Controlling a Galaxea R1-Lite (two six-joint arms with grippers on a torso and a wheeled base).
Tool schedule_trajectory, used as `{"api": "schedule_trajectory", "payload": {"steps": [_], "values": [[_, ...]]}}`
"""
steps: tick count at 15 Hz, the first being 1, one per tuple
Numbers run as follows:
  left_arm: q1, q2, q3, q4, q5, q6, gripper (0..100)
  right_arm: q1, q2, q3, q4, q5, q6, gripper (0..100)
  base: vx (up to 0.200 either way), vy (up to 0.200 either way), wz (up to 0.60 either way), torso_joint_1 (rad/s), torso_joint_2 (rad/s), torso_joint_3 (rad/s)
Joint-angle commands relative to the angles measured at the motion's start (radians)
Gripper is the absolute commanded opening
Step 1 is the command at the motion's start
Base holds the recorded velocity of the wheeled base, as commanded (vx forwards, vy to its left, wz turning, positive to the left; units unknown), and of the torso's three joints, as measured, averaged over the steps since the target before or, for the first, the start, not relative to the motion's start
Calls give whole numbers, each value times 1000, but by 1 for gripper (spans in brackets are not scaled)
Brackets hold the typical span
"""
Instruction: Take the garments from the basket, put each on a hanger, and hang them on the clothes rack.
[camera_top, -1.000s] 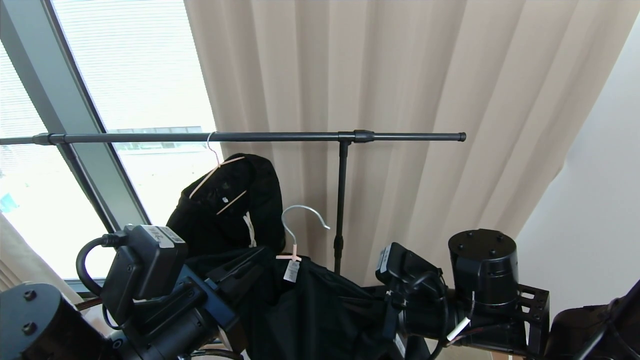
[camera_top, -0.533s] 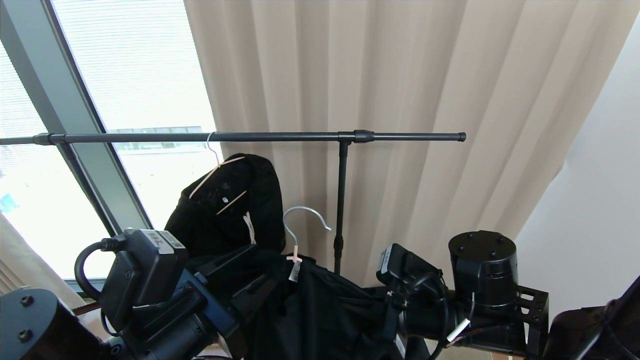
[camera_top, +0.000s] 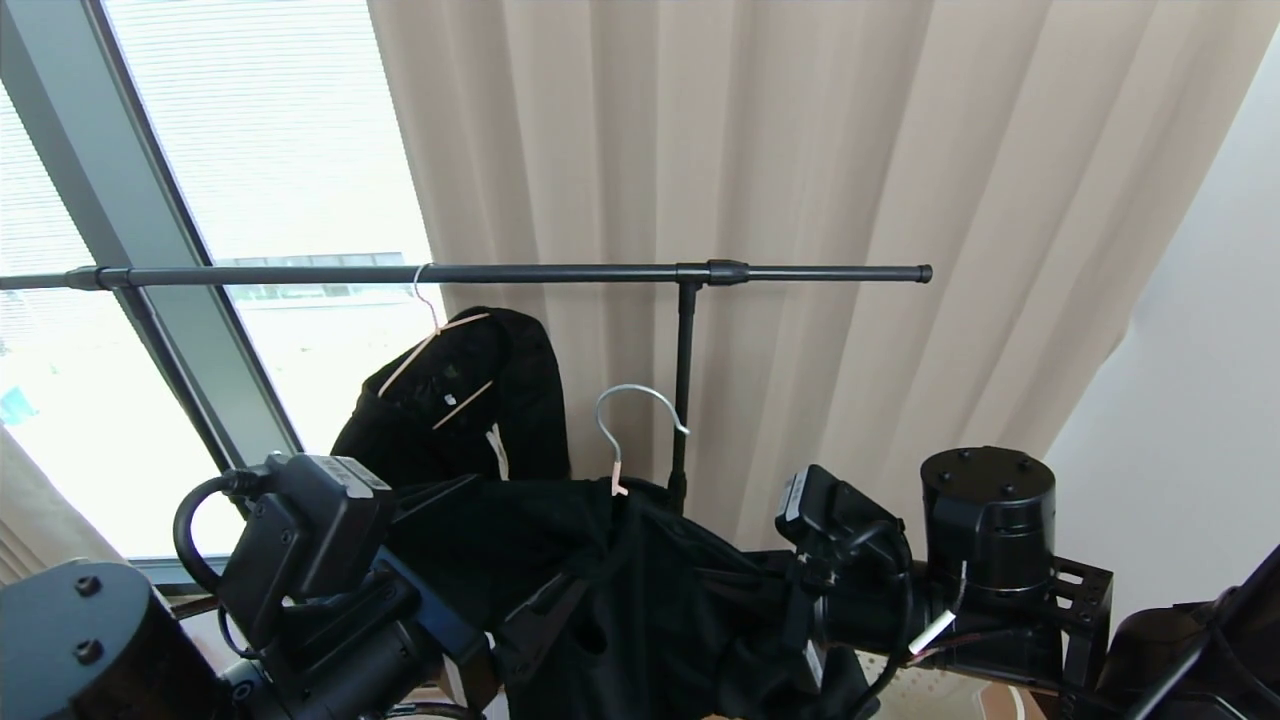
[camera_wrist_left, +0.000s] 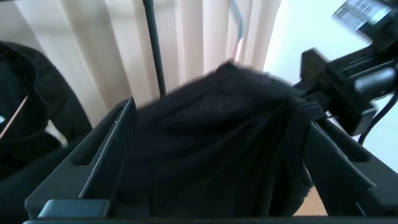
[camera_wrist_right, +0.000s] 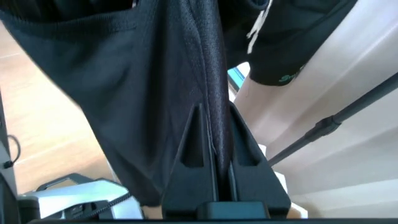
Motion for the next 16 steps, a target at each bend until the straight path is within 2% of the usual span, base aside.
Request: {"api": "schedule_trajectory", "payload": {"steps": [1, 5, 6, 10, 13, 16], "values": [[7, -61, -52, 104, 3, 0, 100, -1, -1, 3, -1, 1, -2, 0, 0, 0, 0, 0, 0, 0], [13, -168, -175, 423, 47, 1, 100, -13, -8, 15, -1, -1, -37, 0, 0, 0, 0, 0, 0, 0], [24, -179, -199, 472, 52, 6, 100, -18, -9, 18, -1, -1, -48, 0, 0, 0, 0, 0, 0, 0], [79, -236, -342, 775, 53, 80, 100, -49, -8, 30, -1, 2, -111, 0, 0, 0, 0, 0, 0, 0], [84, -245, -415, 923, 53, 113, 100, -70, -11, 46, -1, 25, -174, 0, 0, 0, 0, 0, 0, 0], [88, -270, -380, 937, 44, 110, 100, -101, -27, 58, -1, 50, -189, 0, 0, 0, 0, 0, 0, 0]]}}
